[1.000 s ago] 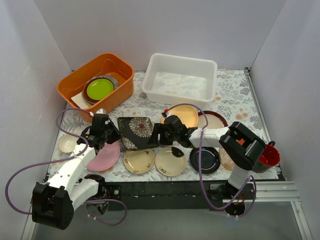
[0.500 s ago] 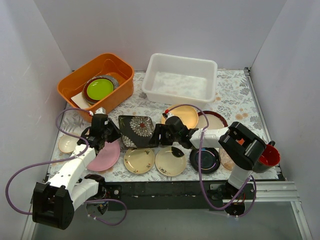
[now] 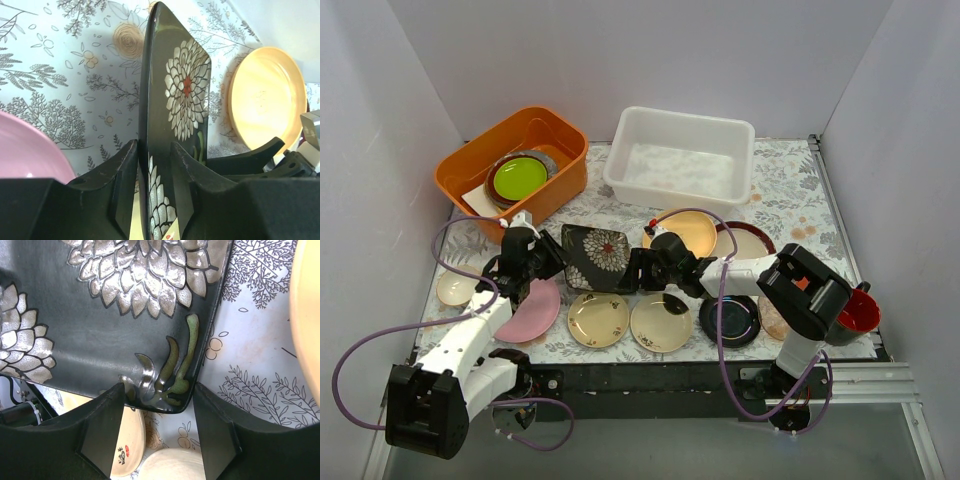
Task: Place the plates into the plastic bin on the countertop
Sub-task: Pick up the plate at the center of the board.
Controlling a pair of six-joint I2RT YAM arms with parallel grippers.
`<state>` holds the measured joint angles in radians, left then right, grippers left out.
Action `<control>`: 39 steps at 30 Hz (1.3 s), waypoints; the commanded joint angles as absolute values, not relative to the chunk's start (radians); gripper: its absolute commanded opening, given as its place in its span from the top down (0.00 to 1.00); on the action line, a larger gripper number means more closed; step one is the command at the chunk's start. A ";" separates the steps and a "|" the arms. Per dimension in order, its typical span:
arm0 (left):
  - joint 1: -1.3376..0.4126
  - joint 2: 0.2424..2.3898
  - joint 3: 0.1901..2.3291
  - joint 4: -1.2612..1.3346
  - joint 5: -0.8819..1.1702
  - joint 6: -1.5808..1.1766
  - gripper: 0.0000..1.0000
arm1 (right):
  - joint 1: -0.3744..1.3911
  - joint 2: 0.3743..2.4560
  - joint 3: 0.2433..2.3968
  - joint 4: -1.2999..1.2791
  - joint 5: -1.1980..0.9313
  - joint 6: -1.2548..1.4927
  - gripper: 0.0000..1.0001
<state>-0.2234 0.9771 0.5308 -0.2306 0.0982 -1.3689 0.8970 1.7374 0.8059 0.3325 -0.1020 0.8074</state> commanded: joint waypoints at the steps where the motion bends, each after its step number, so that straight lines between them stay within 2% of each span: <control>1: -0.242 0.966 0.511 -0.132 0.299 -1.396 0.69 | 0.910 1.721 0.810 0.442 -0.144 0.798 0.36; 4: -0.242 0.968 0.497 -0.097 0.342 -1.391 0.69 | 0.910 1.720 0.810 0.443 -0.147 0.793 0.36; 6: -0.242 0.977 0.497 -0.087 0.365 -1.384 0.63 | 0.910 1.717 0.810 0.445 -0.144 0.790 0.36; 10: -0.242 1.006 0.505 -0.101 0.370 -1.361 0.58 | 0.908 1.718 0.808 0.449 -0.144 0.787 0.36; 14: -0.245 1.032 0.509 -0.118 0.364 -1.347 0.58 | 0.910 1.713 0.805 0.449 -0.141 0.784 0.36; 18: -0.255 1.045 0.503 -0.104 0.367 -1.350 0.64 | 0.905 1.709 0.801 0.451 -0.138 0.782 0.36; 22: -0.267 1.063 0.491 -0.081 0.371 -1.356 0.81 | 0.904 1.706 0.801 0.453 -0.141 0.779 0.36; 25: -0.281 1.083 0.488 -0.071 0.368 -1.358 0.89 | 0.904 1.704 0.799 0.453 -0.144 0.776 0.36; 27: -0.287 1.089 0.491 -0.069 0.362 -1.358 1.00 | 0.903 1.698 0.799 0.451 -0.143 0.770 0.36; 39: -0.298 0.976 0.557 -0.219 0.172 -1.379 1.00 | 0.896 1.674 0.796 0.436 -0.140 0.753 0.34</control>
